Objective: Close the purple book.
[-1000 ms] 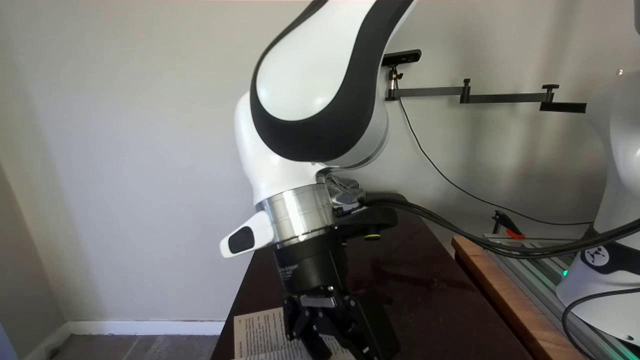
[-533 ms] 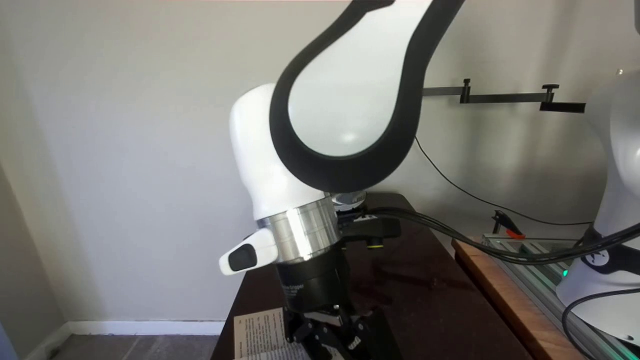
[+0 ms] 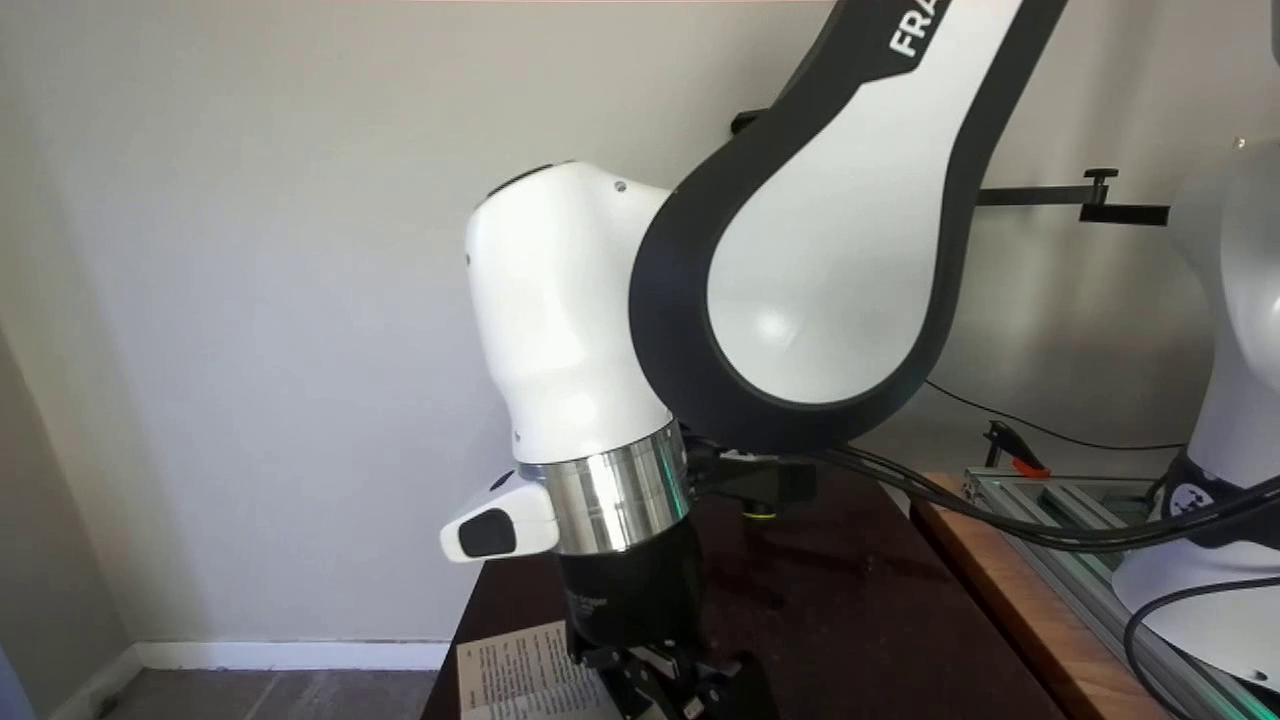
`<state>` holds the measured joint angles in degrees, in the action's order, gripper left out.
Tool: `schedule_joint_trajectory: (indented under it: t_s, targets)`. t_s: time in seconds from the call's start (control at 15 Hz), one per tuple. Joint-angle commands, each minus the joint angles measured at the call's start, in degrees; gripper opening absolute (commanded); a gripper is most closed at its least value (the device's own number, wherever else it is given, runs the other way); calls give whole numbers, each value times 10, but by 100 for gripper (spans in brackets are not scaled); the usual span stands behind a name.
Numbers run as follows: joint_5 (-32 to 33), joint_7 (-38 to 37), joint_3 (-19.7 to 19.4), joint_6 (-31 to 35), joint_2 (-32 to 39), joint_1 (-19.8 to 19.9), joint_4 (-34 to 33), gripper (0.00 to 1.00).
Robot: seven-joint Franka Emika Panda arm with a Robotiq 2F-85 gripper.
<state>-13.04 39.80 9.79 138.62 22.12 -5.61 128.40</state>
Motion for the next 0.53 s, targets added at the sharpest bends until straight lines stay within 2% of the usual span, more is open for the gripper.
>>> schedule_joint_trajectory:
  t_s: [0.0,0.47]
  targets:
    - [21,-36,15,6,-3,5,10,100]
    - [49,-75,17,0,2,0,13,100]
